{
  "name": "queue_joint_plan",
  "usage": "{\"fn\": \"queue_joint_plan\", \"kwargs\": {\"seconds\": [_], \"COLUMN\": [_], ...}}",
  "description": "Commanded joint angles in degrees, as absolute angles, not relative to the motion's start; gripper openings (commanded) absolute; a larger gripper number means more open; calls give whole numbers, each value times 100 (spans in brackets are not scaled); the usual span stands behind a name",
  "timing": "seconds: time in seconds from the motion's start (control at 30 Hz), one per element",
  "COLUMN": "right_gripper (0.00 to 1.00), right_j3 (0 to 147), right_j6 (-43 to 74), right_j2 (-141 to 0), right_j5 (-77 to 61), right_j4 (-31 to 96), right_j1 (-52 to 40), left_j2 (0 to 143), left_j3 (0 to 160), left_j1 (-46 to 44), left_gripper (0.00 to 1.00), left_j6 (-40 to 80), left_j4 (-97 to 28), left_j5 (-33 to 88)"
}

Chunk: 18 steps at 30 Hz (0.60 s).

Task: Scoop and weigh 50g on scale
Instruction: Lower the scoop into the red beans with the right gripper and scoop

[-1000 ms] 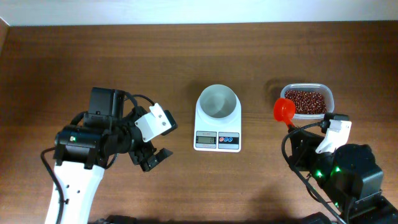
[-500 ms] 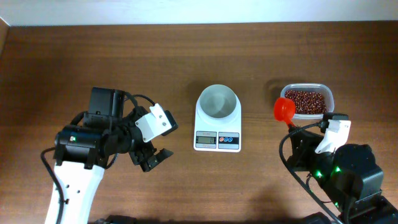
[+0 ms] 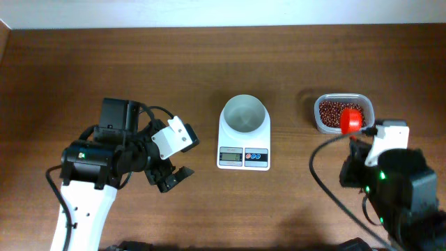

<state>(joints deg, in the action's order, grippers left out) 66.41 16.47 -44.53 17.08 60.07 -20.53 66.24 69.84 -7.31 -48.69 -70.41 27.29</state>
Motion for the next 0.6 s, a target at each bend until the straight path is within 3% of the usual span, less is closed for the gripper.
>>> {"fn": "queue_joint_plan", "kwargs": {"seconds": [0.0,0.2,0.57], "right_gripper": [4,4,4], "right_j3": [7229,7988,8020], "right_j6": [1500,1319,67], "right_j2": [-5103,-6639,-8807], "right_j5": [2320,2290,1994], "right_j4": [6200,6884,5725], "right_j1": [-1935,-961,-395], "left_j2": [6654,6654,6654], "left_j3": [6932,6932,6932], "left_j1": [-696,-696,-696], "left_gripper": [99,99,99], "left_j6": [-4978,-4978,-4980], "left_j4": [-7032,-7032,-7032], "left_j5": [2869,2869,2869]}}
